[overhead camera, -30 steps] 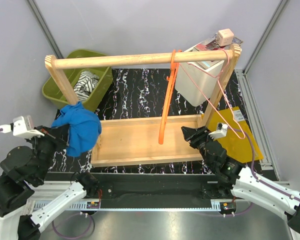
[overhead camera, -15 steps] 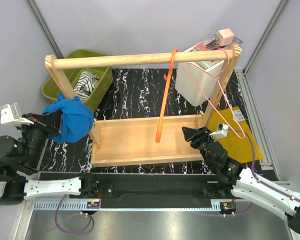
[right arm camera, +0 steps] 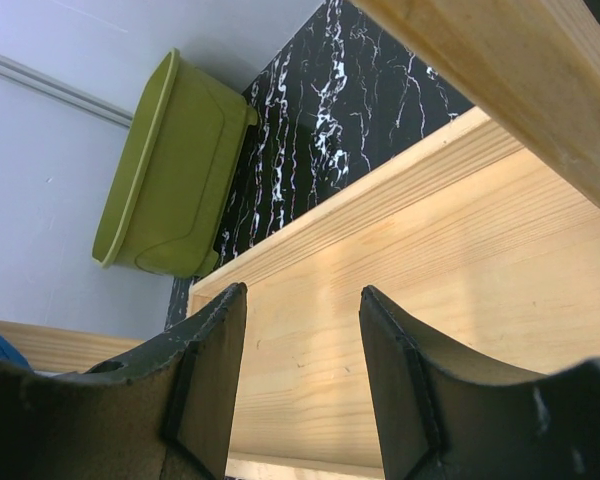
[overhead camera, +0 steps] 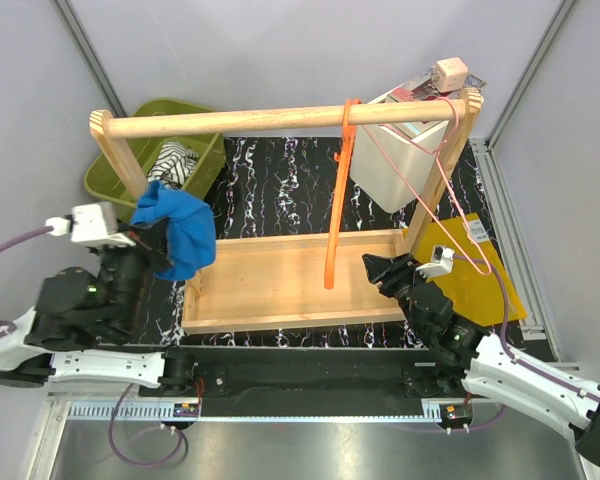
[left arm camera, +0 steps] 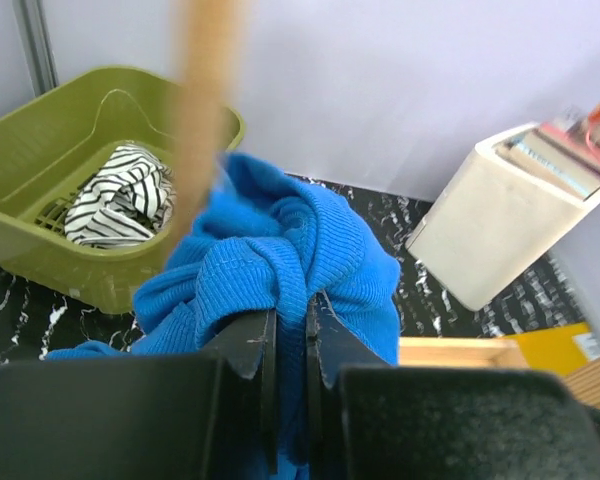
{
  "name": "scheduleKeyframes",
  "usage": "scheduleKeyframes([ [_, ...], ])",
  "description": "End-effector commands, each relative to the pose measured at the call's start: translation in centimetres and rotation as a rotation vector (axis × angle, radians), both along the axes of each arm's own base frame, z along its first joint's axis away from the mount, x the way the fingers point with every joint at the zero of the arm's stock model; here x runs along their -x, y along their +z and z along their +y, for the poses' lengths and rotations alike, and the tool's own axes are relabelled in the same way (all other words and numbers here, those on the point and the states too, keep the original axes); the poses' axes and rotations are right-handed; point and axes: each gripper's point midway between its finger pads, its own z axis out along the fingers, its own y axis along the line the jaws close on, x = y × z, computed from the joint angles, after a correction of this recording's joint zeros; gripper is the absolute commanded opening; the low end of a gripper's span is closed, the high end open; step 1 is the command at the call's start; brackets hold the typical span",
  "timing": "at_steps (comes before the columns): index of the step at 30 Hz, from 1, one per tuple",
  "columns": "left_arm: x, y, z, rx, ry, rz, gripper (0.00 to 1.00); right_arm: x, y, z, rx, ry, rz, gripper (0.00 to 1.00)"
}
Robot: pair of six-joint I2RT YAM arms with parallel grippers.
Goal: Remove the tank top from the hanger
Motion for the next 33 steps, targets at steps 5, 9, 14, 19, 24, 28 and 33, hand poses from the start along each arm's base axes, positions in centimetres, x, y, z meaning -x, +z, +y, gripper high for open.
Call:
scheduleKeyframes([
  [5,-2.2,-2.7,-7.3,-0.073,-0.077,0.074,0.0,-0.4,0.9,-0.3,-0.02,-0.026,-0.027,0.57],
  [9,-6.4,-7.2,-8.5,-0.118,-0.067,0.192,0.0,-0.4,0.8,-0.3,-0.021,-0.025,-0.026,0.57],
  [14,-10.2,-9.7,-10.4,-0.103,-0.105,0.261,0.0,-0.3,0.8,-0.5,-0.019,-0.03,-0.032,0.57],
  [19,-14.9,-11.6,-10.6,-0.141,-0.01,0.334,0.0,-0.4,1.4,-0.7,-0.014,-0.034,-0.048,0.57],
  [24,-20.7,-12.1,-9.4,-0.171,0.16,0.333,0.0,-0.4,1.5,-1.0,-0.008,-0.042,-0.056,0.57],
  [28,-24.8,-12.6,-7.7,-0.221,0.32,0.312,0.0,-0.3,1.4,-1.0,-0.007,-0.038,-0.056,0.57],
  [33,-29.5,-12.6,-7.2,-0.28,0.426,0.262,0.0,-0.2,1.1,-1.0,-0.009,-0.032,-0.057,0.57],
])
